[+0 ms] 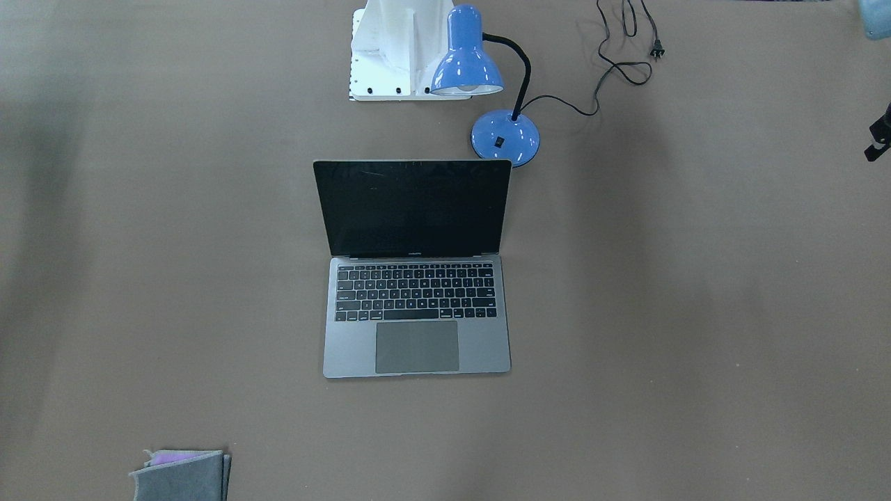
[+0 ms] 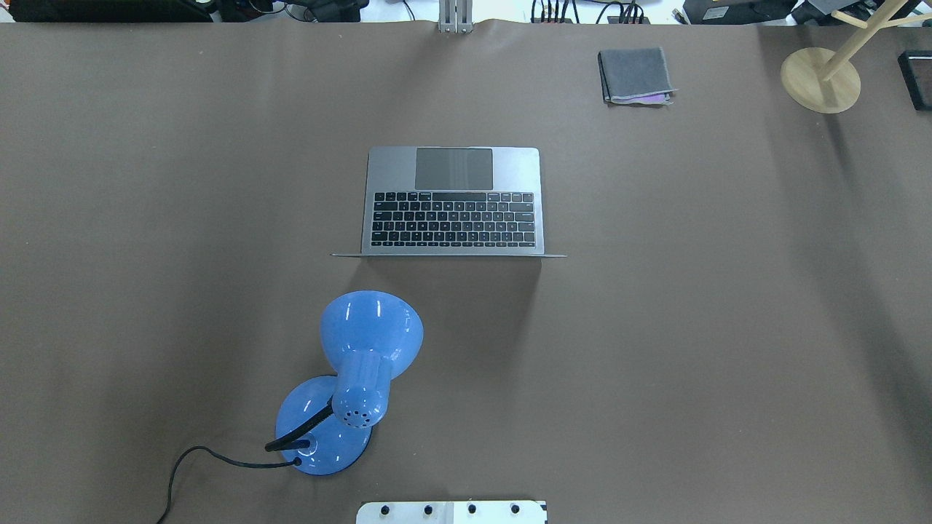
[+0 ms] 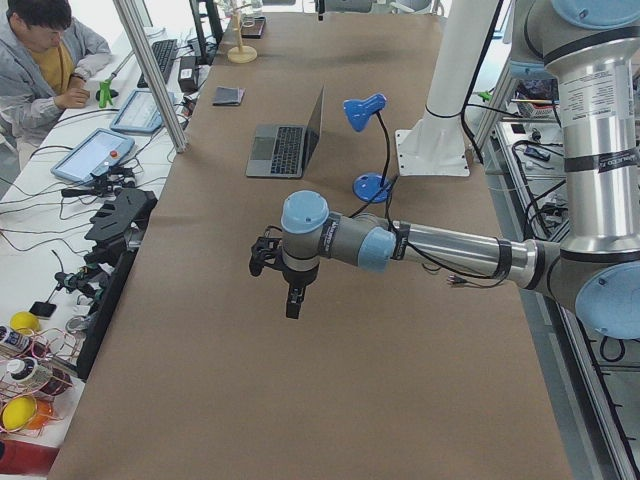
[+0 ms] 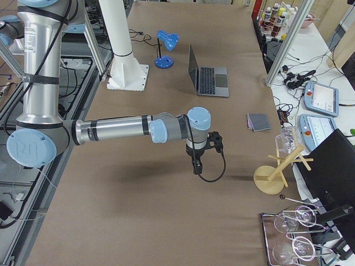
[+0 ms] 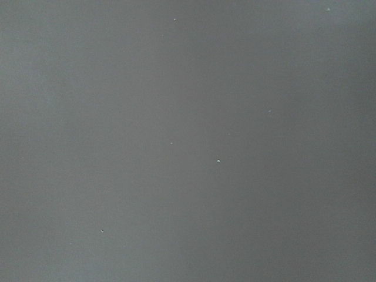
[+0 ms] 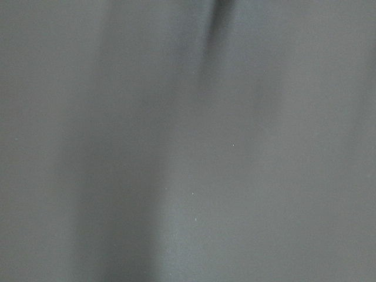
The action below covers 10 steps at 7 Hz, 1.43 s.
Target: Close laptop
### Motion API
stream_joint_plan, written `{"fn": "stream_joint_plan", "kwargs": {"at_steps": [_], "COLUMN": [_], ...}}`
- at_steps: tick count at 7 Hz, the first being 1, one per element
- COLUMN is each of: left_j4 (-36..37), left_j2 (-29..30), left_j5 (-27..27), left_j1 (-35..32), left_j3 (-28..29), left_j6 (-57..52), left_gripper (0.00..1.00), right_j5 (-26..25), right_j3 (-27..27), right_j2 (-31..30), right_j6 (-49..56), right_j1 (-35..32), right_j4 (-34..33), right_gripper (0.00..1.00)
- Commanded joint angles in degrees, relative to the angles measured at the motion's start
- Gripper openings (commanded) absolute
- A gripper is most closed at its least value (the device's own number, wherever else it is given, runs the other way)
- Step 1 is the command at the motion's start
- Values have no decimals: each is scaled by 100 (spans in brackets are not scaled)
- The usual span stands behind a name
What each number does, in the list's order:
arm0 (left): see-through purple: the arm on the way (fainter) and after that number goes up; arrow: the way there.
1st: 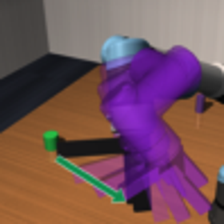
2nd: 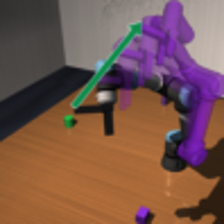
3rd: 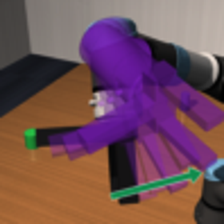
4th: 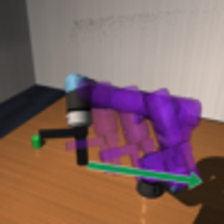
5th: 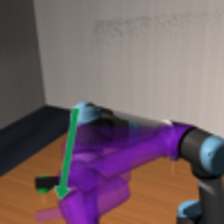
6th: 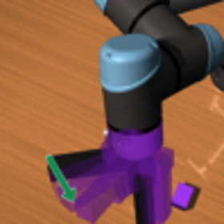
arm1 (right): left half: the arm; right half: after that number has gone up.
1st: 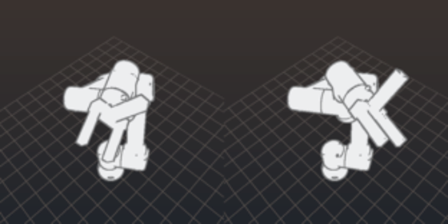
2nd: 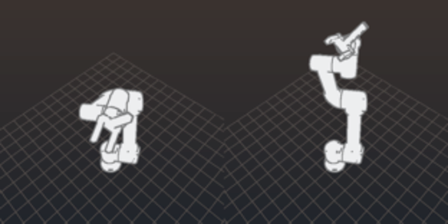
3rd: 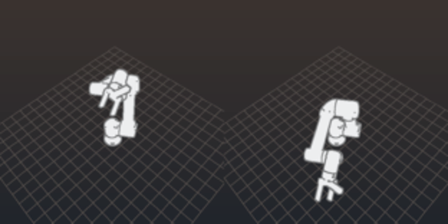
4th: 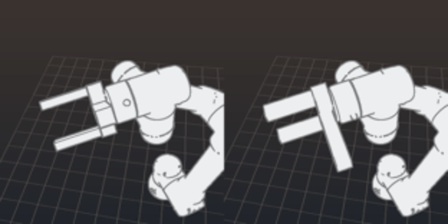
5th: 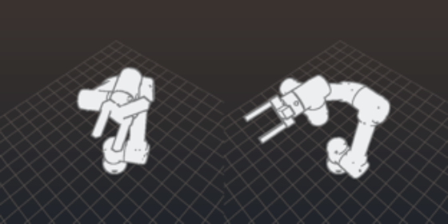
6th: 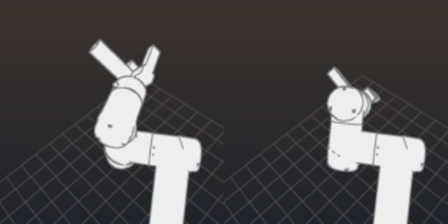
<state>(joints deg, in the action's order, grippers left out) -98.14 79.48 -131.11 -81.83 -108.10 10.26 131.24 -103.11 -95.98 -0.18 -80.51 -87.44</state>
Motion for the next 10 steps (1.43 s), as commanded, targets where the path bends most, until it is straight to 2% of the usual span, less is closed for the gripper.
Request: {"fn": "stream_joint_plan", "kwargs": {"at_steps": [1, 7, 8, 9, 10], "left_j4": [14, 5, 5, 5, 14], "left_j2": [-29, -20, 15, 32, 163], "left_j5": [7, -2, -11, -37, -37], "left_j1": [1, 1, 44, 393, 762], "left_j3": [-26, -44, -245, -551, -911], "left_j6": [20, 38, 490, 1347, 2226], "left_gripper": [98, 98, 98, 97, 77], "right_j5": [7, 95, 278, 515, 465], "right_j3": [1, -25, -51, -252, -611], "right_j2": [0, 26, 70, 114, 114], "right_j6": [0, -35, -44, -749, -2531], "right_j1": [0, 18, 44, 349, 917], "right_j4": [-1, 122, 122, 279, 985], "right_gripper": [100, 100, 100, 97, 56]}}
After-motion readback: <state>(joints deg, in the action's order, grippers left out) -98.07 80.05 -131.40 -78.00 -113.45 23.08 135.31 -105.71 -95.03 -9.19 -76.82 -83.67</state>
